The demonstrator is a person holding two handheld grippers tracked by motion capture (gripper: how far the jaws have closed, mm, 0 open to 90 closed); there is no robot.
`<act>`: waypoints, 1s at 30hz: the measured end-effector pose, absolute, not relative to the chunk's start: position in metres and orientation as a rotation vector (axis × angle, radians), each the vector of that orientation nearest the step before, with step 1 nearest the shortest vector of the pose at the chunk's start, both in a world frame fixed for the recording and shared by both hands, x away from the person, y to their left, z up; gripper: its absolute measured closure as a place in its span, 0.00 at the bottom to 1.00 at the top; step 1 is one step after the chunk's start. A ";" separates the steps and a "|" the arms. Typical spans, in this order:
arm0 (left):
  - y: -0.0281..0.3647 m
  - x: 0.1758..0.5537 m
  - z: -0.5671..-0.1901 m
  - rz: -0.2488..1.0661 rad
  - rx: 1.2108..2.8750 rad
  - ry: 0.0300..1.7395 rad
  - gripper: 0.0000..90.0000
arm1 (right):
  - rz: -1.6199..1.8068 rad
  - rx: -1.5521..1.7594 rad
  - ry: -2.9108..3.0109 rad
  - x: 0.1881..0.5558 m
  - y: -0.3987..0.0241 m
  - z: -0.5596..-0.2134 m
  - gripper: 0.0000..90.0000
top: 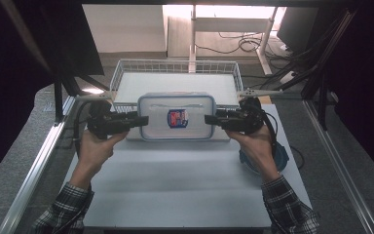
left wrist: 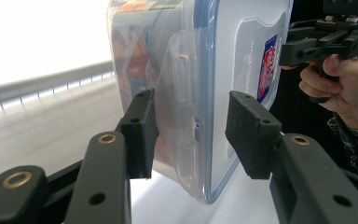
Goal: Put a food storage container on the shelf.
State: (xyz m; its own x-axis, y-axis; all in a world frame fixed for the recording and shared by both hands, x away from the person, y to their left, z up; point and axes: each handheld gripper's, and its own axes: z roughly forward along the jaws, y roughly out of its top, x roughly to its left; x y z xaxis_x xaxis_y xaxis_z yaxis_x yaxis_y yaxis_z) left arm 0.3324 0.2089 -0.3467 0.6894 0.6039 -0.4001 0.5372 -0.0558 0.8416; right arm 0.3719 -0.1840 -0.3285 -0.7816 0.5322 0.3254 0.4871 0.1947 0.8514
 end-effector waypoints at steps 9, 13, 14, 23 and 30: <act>0.215 0.354 -0.331 0.070 1.685 0.920 0.60 | 1.680 1.027 2.388 0.390 -0.178 -0.311 0.55; 0.217 0.367 -0.325 0.059 1.678 0.919 0.60 | 1.680 1.027 2.381 0.400 -0.177 -0.306 0.55; 0.218 0.373 -0.322 0.054 1.677 0.918 0.60 | 1.680 1.031 2.379 0.406 -0.176 -0.303 0.55; 0.221 0.397 -0.306 0.050 1.666 0.919 0.60 | 1.698 1.052 2.366 0.424 -0.175 -0.296 0.55; 0.222 0.414 -0.311 0.023 1.637 0.940 0.60 | 1.681 1.074 2.372 0.441 -0.173 -0.291 0.55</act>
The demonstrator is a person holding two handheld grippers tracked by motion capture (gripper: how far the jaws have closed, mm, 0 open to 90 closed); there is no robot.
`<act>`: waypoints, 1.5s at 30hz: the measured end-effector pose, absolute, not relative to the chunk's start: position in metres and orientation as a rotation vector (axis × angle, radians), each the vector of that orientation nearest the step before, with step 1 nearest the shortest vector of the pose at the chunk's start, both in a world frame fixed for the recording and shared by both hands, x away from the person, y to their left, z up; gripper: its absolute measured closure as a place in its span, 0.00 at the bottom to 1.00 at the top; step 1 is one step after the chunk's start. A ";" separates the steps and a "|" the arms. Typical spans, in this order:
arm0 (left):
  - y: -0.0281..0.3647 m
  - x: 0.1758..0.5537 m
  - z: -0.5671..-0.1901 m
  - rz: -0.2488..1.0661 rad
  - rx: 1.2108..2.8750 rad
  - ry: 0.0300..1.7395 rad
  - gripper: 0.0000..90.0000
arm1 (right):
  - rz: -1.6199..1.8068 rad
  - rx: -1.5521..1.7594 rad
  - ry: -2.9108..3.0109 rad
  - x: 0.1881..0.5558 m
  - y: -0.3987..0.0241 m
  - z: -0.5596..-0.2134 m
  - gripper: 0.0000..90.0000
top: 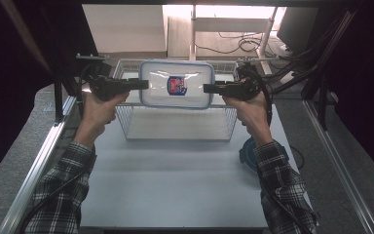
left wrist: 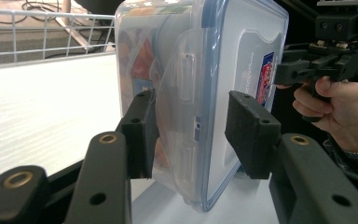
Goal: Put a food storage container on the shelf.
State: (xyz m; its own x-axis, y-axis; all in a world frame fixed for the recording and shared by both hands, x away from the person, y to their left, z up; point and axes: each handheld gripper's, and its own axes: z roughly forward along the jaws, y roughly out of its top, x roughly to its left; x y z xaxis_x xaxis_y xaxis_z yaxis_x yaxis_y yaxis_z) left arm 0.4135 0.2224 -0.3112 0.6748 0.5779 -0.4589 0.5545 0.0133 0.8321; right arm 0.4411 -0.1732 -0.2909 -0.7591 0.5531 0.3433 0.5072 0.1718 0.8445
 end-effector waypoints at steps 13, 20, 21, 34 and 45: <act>0.223 0.431 -0.325 -0.014 1.621 0.985 0.60 | 1.641 1.139 2.389 0.466 -0.169 -0.295 0.54; 0.218 0.433 -0.325 0.017 1.613 1.007 0.59 | 1.650 1.157 2.380 0.471 -0.171 -0.299 0.53; 0.215 0.433 -0.325 0.056 1.629 1.004 0.57 | 1.651 1.166 2.368 0.471 -0.171 -0.299 0.52; 0.205 0.432 -0.329 0.169 1.691 1.016 0.48 | 1.529 1.132 2.339 0.472 -0.156 -0.300 0.36; 0.204 0.435 -0.335 0.169 1.672 1.032 0.46 | 1.477 1.127 2.299 0.474 -0.153 -0.301 0.28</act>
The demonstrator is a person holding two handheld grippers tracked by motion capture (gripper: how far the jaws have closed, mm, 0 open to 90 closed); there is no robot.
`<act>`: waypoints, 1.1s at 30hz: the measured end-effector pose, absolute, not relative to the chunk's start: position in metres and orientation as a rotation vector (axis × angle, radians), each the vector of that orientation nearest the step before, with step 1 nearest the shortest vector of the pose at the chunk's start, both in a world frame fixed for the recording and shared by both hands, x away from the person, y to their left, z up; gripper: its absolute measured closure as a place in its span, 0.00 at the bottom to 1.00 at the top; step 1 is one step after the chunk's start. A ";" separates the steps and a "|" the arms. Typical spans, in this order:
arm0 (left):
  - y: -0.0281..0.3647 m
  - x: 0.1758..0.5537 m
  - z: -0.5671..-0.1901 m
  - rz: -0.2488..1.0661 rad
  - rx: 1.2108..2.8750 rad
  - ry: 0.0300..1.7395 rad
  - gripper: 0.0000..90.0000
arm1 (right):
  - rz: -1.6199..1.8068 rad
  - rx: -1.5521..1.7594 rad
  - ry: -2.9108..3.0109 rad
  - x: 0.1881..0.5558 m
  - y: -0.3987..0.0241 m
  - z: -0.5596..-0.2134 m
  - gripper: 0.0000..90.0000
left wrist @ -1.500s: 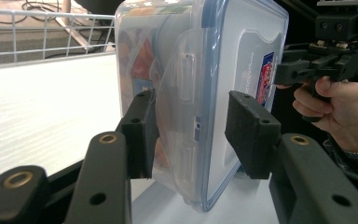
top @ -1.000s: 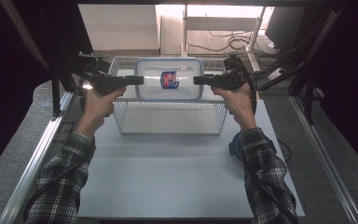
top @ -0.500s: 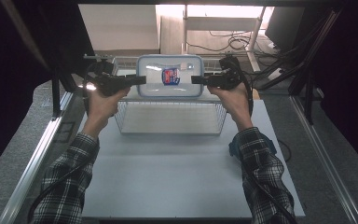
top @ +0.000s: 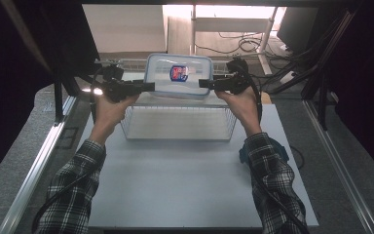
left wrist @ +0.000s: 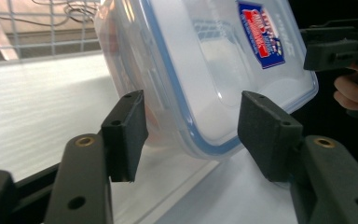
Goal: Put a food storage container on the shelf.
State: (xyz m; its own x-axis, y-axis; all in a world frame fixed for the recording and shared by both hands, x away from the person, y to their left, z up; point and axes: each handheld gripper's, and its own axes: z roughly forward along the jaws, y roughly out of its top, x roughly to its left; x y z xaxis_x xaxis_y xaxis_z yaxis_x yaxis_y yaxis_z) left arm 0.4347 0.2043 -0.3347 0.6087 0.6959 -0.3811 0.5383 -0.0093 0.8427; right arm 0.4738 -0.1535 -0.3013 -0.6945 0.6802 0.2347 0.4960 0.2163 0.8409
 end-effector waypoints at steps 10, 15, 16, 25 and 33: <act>0.191 0.431 -0.332 0.378 1.804 1.062 0.43 | 1.423 1.117 2.223 0.472 -0.147 -0.298 0.39; 0.202 0.434 -0.324 0.326 1.651 1.046 0.46 | 1.408 1.120 2.222 0.473 -0.145 -0.297 0.40; 0.203 0.436 -0.322 0.336 1.645 1.058 0.46 | 1.408 1.120 2.222 0.473 -0.145 -0.297 0.40; 0.198 0.445 -0.318 0.317 1.680 1.095 0.64 | 1.414 1.144 2.240 0.475 -0.146 -0.296 0.42; 0.203 0.433 -0.319 0.296 1.675 1.091 0.65 | 1.450 1.150 2.275 0.474 -0.148 -0.298 0.41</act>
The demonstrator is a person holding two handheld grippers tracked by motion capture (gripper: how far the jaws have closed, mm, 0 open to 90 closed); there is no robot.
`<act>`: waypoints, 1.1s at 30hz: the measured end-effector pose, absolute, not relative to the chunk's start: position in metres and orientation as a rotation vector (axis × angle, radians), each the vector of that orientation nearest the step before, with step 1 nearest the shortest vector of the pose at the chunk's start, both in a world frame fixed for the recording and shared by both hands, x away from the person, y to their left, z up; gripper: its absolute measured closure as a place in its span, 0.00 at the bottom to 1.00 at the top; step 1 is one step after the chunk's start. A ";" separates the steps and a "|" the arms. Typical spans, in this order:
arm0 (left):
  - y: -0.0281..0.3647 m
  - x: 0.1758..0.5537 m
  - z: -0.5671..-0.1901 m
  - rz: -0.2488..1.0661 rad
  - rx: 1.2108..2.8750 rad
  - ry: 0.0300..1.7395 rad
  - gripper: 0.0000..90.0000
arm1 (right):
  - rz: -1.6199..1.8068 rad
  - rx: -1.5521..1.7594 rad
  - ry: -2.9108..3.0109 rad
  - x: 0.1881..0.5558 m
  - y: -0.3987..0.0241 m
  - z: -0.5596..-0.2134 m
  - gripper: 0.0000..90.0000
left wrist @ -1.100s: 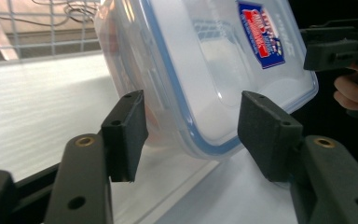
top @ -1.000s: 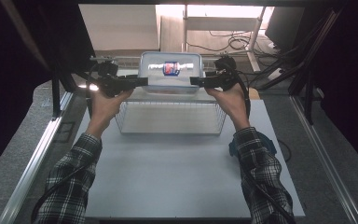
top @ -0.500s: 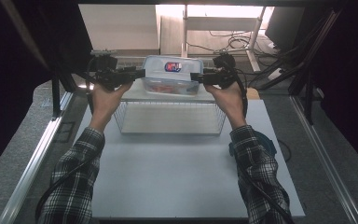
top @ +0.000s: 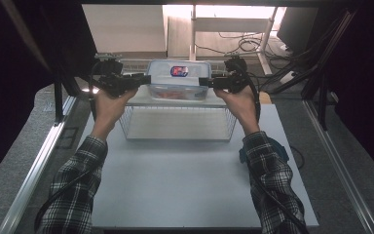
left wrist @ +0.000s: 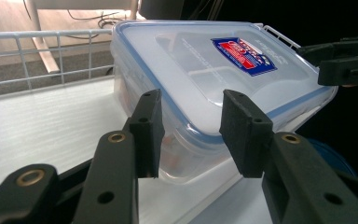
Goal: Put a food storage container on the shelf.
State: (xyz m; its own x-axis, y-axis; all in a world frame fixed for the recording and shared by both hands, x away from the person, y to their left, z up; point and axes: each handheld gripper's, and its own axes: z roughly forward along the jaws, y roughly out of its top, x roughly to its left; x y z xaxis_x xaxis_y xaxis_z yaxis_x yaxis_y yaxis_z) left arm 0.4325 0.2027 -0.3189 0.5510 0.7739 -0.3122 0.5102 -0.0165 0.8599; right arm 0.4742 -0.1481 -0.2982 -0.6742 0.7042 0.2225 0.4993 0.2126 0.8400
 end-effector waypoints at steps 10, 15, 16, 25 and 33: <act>0.207 0.423 -0.318 0.291 1.680 1.088 0.64 | 1.447 1.134 2.298 0.473 -0.143 -0.297 0.40; 0.206 0.424 -0.320 0.285 1.671 1.089 0.62 | 1.442 1.122 2.296 0.473 -0.143 -0.297 0.40; 0.207 0.424 -0.320 0.274 1.668 1.079 0.62 | 1.439 1.114 2.295 0.473 -0.143 -0.297 0.40; 0.206 0.413 -0.316 0.239 1.690 0.971 0.30 | 1.475 1.003 2.251 0.454 -0.145 -0.290 0.20; 0.194 0.380 -0.326 0.298 1.831 0.907 0.21 | 1.448 0.881 2.282 0.420 -0.145 -0.300 0.07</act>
State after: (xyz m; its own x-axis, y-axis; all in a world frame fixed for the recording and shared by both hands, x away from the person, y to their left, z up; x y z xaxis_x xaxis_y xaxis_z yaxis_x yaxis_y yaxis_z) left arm 0.3805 0.1940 -0.3256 0.6850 0.7012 -0.1978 0.4471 -0.1901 0.8741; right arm 0.4196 -0.1452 -0.3004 -0.7676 0.6368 0.0722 0.3366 0.3047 0.8910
